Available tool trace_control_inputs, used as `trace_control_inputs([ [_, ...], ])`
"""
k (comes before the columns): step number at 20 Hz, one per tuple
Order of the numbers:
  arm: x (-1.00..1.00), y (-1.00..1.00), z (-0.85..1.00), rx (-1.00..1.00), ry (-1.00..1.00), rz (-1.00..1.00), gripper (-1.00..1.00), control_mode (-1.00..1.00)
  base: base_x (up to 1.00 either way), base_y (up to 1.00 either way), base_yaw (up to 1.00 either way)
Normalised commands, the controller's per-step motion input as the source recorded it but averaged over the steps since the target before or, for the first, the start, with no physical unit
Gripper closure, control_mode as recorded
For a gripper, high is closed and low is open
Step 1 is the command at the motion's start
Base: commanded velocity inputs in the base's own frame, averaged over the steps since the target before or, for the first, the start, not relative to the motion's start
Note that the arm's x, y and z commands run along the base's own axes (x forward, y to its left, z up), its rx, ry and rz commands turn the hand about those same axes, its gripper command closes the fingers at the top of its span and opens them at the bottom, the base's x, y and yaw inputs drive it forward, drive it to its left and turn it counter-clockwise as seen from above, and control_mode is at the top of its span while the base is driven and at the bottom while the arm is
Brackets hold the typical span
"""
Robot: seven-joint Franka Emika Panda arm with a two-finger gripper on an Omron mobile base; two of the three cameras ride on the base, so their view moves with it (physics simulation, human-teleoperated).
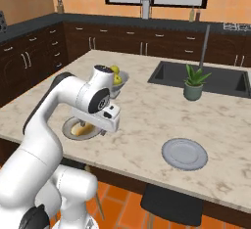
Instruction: Place one bun and one sausage from the bowl on each plate.
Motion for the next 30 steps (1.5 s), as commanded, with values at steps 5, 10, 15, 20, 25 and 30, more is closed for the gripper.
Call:
trace_control_inputs([
  [5,0.0,0.0,0.0,0.0,0.0,0.0,-1.0,1.0,-0.9,-1.0,0.0],
  [10,0.0,0.0,0.0,0.0,0.0,0.0,-1.0,1.0,-0.58,-1.0,0.0],
  [15,0.0,0.0,0.0,0.0,0.0,0.0,-1.0,1.0,-0.59,-1.0,0.0],
  [20,0.0,0.0,0.0,0.0,0.0,0.0,-1.0,1.0,-0.43,-1.0,0.0],
  [25,0.0,0.0,0.0,0.0,0.0,0.0,-1.0,1.0,-0.02,-1.0,0.01],
  [30,0.0,0.0,0.0,0.0,0.0,0.0,-1.0,1.0,0.36,-0.86,-0.04],
])
